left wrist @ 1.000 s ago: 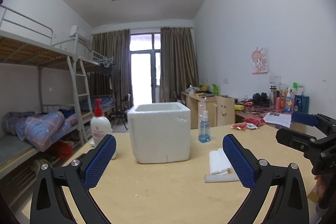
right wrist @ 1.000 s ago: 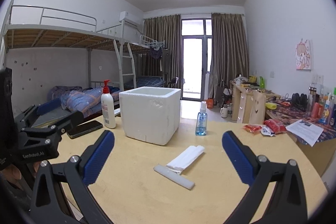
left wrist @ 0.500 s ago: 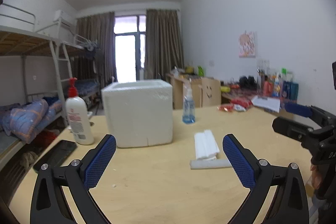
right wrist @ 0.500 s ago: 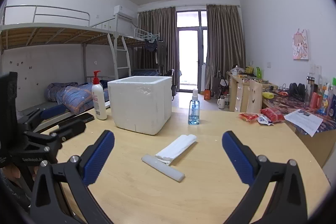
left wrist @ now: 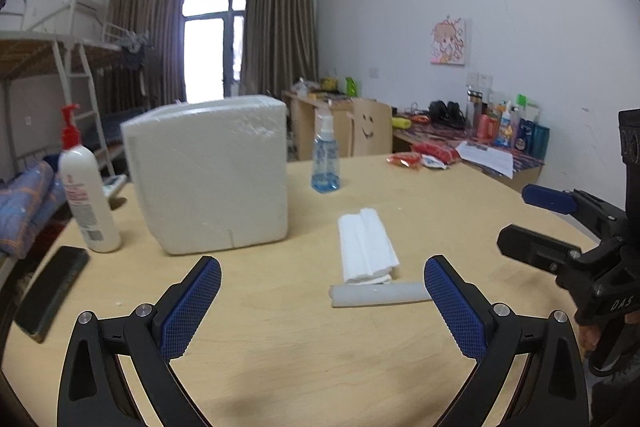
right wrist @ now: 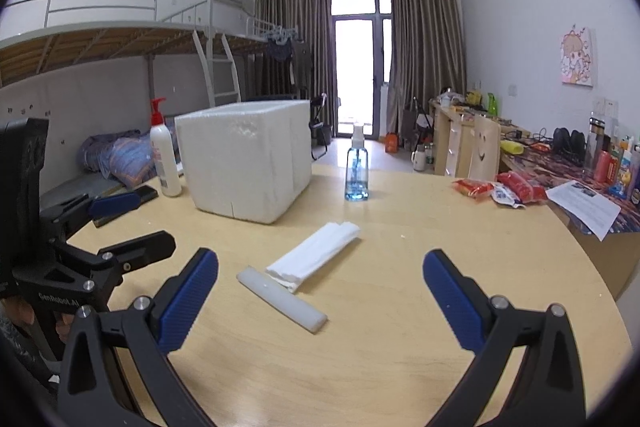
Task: Organize soft objects
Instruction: 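Move the left gripper down toward the white foam roll beside the cloth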
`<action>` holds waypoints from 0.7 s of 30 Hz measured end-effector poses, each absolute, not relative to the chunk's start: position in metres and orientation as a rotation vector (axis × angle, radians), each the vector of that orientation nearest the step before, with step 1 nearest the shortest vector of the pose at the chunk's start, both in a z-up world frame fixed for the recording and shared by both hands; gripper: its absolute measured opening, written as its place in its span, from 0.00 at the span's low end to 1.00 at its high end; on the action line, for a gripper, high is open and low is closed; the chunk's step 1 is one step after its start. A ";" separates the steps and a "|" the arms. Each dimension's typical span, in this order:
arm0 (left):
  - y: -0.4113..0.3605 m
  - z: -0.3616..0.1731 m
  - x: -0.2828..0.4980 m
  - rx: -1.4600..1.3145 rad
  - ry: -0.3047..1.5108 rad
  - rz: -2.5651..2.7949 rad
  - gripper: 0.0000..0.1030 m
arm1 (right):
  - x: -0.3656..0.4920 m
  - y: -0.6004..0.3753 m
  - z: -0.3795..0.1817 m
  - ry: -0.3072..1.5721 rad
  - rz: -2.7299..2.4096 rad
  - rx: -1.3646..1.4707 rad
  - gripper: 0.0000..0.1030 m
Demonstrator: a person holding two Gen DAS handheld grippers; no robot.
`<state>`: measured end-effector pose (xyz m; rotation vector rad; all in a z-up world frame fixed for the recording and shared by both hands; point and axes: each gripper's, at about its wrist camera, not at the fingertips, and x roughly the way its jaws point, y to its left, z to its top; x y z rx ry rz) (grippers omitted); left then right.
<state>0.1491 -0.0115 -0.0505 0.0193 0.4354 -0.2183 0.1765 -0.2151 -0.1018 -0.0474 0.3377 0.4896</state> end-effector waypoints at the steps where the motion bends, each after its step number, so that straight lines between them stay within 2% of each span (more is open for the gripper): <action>1: -0.013 -0.051 0.152 0.016 0.448 -0.234 0.99 | 0.178 -0.215 -0.103 0.347 0.491 -0.054 1.00; 14: -0.021 -0.059 0.192 0.083 0.582 -0.370 0.98 | 0.200 -0.221 -0.102 0.419 0.527 -0.063 1.00; 21: -0.027 -0.071 0.211 0.145 0.642 -0.430 0.89 | 0.211 -0.222 -0.106 0.460 0.546 -0.046 1.00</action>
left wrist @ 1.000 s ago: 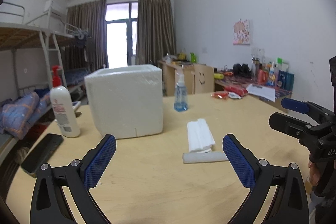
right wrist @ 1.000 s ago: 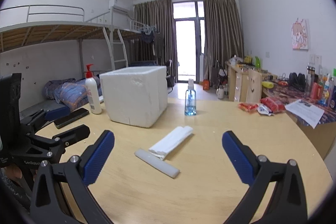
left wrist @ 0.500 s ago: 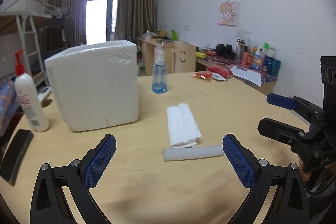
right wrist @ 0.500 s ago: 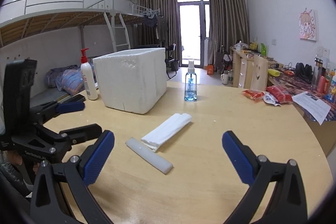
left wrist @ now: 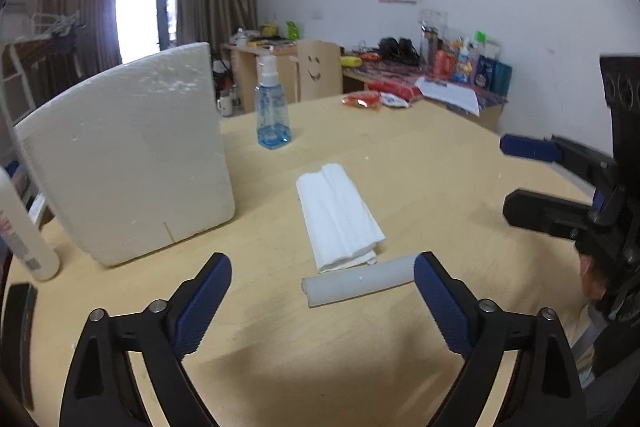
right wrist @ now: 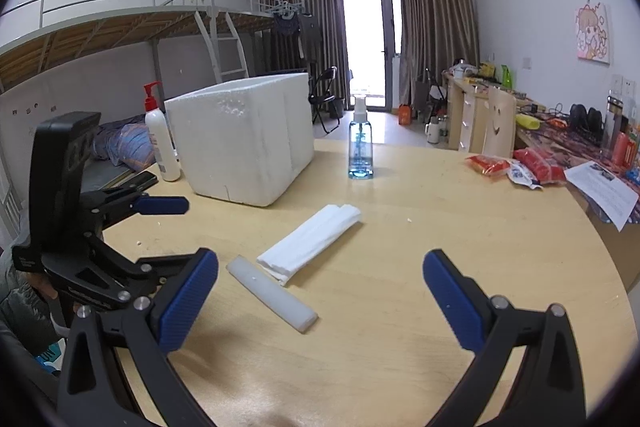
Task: Organize soft objects
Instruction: 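Move the left gripper down toward the white foam roll beside the cloth, then close the left gripper on the end of the white foam roll and lift it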
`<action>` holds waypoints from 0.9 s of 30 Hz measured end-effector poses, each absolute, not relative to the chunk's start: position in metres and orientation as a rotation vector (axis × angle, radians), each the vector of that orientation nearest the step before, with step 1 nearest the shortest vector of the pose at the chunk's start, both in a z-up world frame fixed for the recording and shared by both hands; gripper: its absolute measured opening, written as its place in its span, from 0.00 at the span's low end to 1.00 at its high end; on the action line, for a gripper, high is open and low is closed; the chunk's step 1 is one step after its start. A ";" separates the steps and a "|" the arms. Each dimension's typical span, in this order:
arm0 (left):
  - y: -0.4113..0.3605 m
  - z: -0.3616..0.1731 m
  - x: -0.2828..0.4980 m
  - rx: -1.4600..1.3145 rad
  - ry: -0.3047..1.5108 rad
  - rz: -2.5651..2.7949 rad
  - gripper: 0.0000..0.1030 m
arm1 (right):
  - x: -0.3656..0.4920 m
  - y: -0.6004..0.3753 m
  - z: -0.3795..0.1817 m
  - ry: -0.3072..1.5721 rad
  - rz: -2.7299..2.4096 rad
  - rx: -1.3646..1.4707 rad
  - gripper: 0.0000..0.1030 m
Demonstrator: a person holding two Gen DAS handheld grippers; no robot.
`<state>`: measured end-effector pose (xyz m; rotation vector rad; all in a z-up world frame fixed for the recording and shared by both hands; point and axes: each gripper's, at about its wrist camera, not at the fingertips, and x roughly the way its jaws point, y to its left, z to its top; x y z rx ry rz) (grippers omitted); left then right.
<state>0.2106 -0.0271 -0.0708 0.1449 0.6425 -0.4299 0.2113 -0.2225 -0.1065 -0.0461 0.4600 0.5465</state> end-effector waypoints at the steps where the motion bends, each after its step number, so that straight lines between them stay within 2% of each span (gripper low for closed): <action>1: -0.028 -0.073 0.213 0.152 0.655 -0.449 0.87 | 0.212 -0.223 -0.107 0.463 0.547 -0.045 1.00; 10: -0.036 -0.087 0.237 0.184 0.762 -0.609 0.71 | 0.217 -0.229 -0.110 0.487 0.579 -0.013 1.00; 18: -0.047 -0.100 0.245 0.285 0.781 -0.685 0.69 | 0.221 -0.234 -0.118 0.516 0.591 0.014 1.00; 21: -0.047 -0.106 0.251 0.293 0.822 -0.702 0.56 | 0.222 -0.235 -0.118 0.518 0.588 0.016 1.00; 27: -0.046 -0.107 0.254 0.315 0.844 -0.753 0.49 | 0.222 -0.236 -0.117 0.504 0.601 0.024 1.00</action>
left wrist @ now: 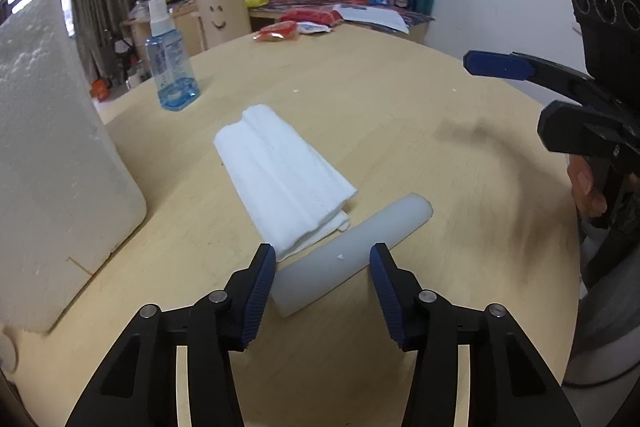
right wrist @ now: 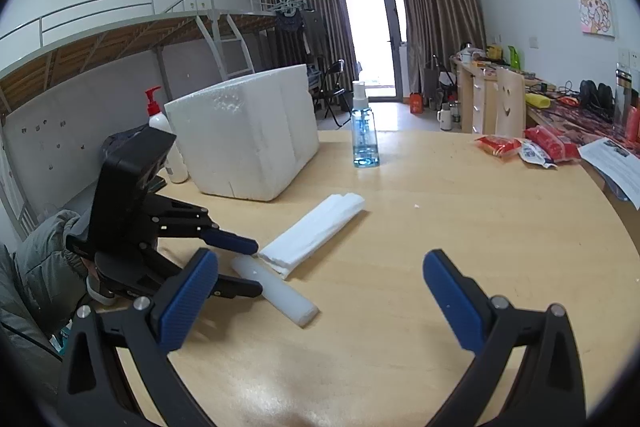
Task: Organize soft objects
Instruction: 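Close the left gripper on the end of the white foam roll and lift it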
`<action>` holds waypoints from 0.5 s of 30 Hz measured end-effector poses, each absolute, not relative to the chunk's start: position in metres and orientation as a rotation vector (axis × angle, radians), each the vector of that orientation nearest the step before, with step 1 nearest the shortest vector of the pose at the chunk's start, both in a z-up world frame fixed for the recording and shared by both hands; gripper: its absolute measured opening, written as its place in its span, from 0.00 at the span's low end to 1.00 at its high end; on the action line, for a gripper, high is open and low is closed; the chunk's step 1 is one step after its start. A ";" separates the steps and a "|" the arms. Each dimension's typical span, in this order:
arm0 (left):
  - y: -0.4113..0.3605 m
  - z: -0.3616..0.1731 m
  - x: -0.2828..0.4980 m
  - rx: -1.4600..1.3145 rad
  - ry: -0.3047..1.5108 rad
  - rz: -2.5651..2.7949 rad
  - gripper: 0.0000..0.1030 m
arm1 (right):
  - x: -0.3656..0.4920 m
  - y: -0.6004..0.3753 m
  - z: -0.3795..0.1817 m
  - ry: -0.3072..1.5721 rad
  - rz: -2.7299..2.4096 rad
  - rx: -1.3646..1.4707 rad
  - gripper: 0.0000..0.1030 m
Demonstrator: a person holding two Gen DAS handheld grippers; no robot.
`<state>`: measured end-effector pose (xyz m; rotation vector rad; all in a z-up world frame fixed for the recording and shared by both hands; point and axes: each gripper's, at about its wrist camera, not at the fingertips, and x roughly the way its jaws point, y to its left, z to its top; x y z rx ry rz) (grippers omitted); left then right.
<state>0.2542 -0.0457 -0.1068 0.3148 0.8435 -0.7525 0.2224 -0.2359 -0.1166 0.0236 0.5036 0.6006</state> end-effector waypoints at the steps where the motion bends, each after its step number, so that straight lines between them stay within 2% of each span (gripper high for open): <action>1: -0.045 -0.107 0.253 0.317 0.843 -0.758 0.48 | 0.223 -0.236 -0.117 0.504 0.600 0.027 1.00; 3: -0.045 -0.106 0.249 0.344 0.839 -0.761 0.43 | 0.223 -0.236 -0.117 0.504 0.605 0.035 1.00; 7: -0.042 -0.103 0.247 0.358 0.852 -0.748 0.25 | 0.221 -0.234 -0.117 0.505 0.606 0.032 1.00; 10: -0.039 -0.102 0.240 0.364 0.863 -0.752 0.17 | 0.220 -0.235 -0.116 0.503 0.604 0.031 1.00; 15: -0.030 -0.095 0.218 0.386 0.829 -0.794 0.17 | 0.215 -0.234 -0.113 0.495 0.596 0.029 1.00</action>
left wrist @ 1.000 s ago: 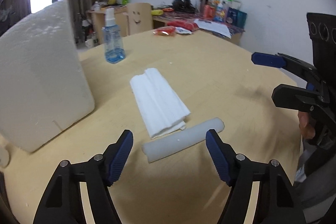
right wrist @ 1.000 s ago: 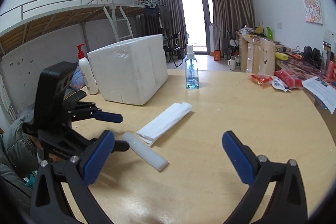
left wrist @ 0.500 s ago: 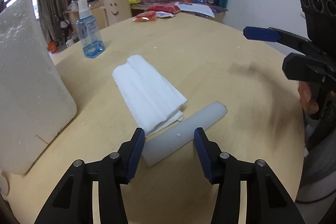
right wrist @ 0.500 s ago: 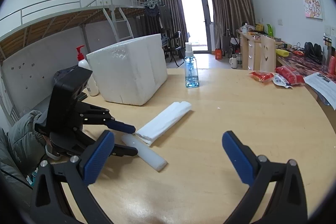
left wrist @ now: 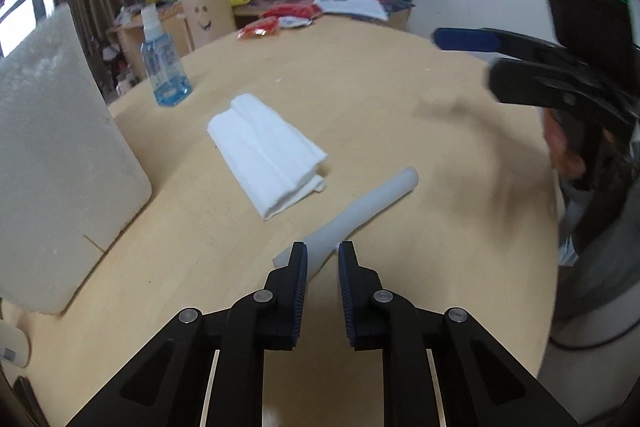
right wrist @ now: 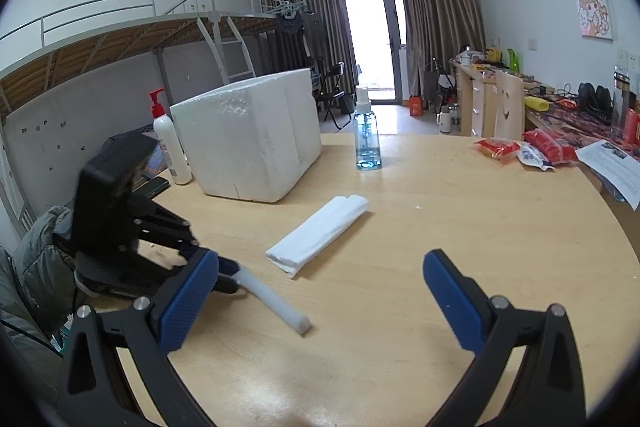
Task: Organize soft objects
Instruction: 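Close the left gripper on the end of the white foam roll and lift it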
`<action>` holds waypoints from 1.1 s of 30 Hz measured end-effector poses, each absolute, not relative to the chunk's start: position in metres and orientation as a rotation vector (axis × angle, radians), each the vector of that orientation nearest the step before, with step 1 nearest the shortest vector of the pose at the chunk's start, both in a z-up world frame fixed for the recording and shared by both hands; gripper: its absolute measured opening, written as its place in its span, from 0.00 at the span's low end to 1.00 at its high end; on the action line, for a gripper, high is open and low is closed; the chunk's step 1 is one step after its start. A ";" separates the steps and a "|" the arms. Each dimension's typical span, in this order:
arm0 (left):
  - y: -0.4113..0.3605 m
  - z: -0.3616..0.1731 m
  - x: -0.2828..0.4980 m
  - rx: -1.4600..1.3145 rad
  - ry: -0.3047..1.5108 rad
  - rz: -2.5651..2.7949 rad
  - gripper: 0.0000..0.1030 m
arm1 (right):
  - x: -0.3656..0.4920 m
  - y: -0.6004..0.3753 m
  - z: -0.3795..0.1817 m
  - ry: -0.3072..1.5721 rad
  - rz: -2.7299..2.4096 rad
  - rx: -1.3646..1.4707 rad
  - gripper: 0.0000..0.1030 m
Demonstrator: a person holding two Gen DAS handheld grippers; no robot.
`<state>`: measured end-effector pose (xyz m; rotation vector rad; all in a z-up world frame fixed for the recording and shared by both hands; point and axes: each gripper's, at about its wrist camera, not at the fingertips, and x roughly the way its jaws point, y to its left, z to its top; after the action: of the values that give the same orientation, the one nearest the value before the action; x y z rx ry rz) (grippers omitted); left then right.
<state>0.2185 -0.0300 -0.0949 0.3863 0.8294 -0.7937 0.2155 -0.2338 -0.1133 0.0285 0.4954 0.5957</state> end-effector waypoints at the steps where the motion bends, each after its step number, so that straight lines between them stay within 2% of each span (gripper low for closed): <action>1: -0.029 -0.093 0.216 0.385 0.822 -0.798 0.17 | 0.215 -0.234 -0.113 0.494 0.595 0.026 1.00; 9: -0.036 -0.098 0.221 0.445 0.801 -0.823 0.17 | 0.210 -0.230 -0.111 0.486 0.598 0.029 1.00; 13: -0.038 -0.101 0.228 0.463 0.804 -0.841 0.21 | 0.207 -0.232 -0.111 0.481 0.594 0.027 1.00; 15: -0.038 -0.100 0.230 0.470 0.797 -0.841 0.31 | 0.206 -0.233 -0.111 0.481 0.591 0.032 1.00; 16: -0.039 -0.100 0.231 0.477 0.790 -0.837 0.40 | 0.206 -0.234 -0.111 0.481 0.591 0.035 1.00; 17: -0.039 -0.100 0.232 0.479 0.785 -0.839 0.46 | 0.206 -0.234 -0.112 0.481 0.592 0.038 1.00; 33: -0.037 -0.109 0.247 0.517 0.832 -1.018 0.46 | 0.202 -0.236 -0.115 0.485 0.594 0.057 1.00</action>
<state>0.2471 -0.0374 -0.1095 0.5174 0.8315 -1.0179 0.2023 -0.2356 -0.1147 0.0569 0.4846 0.5943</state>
